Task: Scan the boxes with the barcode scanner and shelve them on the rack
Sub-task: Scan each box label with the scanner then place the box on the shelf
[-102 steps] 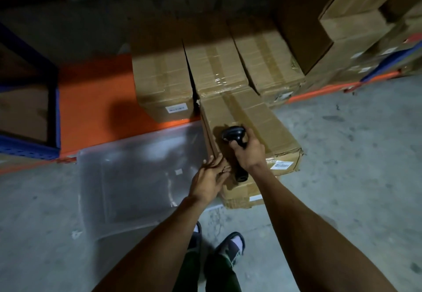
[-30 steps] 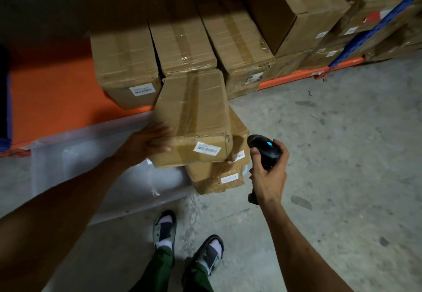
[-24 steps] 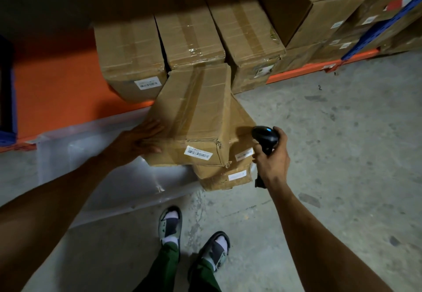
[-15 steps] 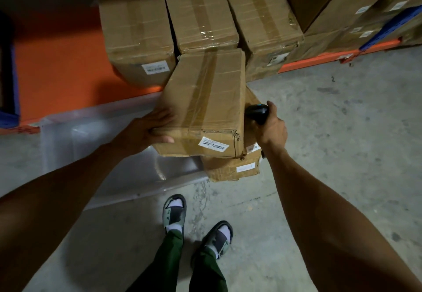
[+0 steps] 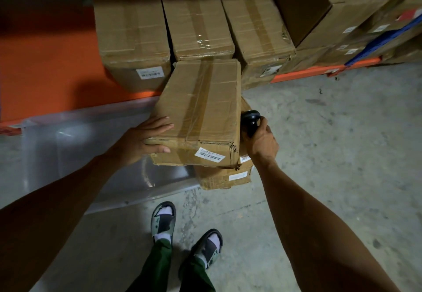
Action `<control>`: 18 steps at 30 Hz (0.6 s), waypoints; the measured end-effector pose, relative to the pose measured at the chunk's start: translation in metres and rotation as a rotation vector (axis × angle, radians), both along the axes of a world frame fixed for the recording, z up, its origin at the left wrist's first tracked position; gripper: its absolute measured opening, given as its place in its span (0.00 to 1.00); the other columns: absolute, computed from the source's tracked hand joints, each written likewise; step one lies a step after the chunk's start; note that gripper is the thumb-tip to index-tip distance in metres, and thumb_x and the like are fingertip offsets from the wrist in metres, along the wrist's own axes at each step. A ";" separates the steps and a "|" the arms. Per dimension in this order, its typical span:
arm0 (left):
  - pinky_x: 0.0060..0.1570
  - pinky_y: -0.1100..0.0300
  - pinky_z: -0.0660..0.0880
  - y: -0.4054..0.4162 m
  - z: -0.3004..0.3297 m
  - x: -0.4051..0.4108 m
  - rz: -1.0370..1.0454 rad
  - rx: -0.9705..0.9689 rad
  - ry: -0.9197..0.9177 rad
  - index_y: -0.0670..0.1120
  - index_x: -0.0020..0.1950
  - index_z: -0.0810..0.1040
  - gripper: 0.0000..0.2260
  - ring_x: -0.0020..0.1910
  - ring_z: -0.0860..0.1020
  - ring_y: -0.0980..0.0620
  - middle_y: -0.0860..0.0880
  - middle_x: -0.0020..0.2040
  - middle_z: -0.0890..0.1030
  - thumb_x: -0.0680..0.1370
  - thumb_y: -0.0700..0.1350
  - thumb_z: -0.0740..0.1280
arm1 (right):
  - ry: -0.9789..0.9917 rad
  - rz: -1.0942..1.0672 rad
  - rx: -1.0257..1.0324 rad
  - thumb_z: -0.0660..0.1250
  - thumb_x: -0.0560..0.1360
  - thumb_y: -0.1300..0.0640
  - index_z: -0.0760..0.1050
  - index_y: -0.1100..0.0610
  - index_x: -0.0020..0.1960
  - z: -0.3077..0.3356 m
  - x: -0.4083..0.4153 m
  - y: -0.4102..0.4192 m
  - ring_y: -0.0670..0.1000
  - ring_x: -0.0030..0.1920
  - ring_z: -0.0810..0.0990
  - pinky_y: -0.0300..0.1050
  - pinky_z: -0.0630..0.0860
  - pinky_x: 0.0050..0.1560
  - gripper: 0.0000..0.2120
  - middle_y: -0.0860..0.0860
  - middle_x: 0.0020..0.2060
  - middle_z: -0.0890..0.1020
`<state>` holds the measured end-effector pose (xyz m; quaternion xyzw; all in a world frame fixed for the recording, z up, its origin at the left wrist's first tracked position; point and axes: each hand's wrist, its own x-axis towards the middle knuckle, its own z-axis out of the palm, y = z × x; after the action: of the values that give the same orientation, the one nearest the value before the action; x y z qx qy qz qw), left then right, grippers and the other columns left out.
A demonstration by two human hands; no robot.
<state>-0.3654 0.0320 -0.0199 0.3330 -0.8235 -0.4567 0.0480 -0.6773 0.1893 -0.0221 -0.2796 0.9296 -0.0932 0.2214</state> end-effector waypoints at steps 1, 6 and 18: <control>0.73 0.73 0.48 0.001 0.000 0.000 0.002 0.012 0.005 0.58 0.70 0.72 0.32 0.75 0.55 0.70 0.62 0.75 0.64 0.67 0.54 0.75 | 0.000 -0.003 -0.005 0.68 0.81 0.47 0.61 0.56 0.76 -0.001 0.002 0.001 0.63 0.61 0.81 0.60 0.77 0.58 0.29 0.59 0.65 0.78; 0.77 0.58 0.55 0.008 0.001 0.007 0.029 0.055 0.061 0.51 0.69 0.75 0.29 0.77 0.59 0.59 0.54 0.75 0.68 0.68 0.52 0.73 | -0.042 -0.058 -0.067 0.68 0.81 0.51 0.64 0.57 0.74 -0.004 0.003 -0.002 0.63 0.60 0.81 0.58 0.77 0.60 0.26 0.60 0.64 0.79; 0.73 0.65 0.56 0.102 -0.004 0.004 0.475 -0.057 -0.057 0.40 0.71 0.73 0.35 0.75 0.64 0.52 0.47 0.74 0.70 0.69 0.55 0.76 | 0.029 -0.077 0.054 0.67 0.82 0.51 0.78 0.58 0.66 0.010 0.013 -0.048 0.62 0.60 0.82 0.54 0.77 0.61 0.16 0.60 0.59 0.84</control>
<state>-0.3618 0.1343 -0.0240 0.5286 -0.7358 -0.3995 0.1400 -0.6642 0.1412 -0.0116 -0.2391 0.9449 -0.0725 0.2115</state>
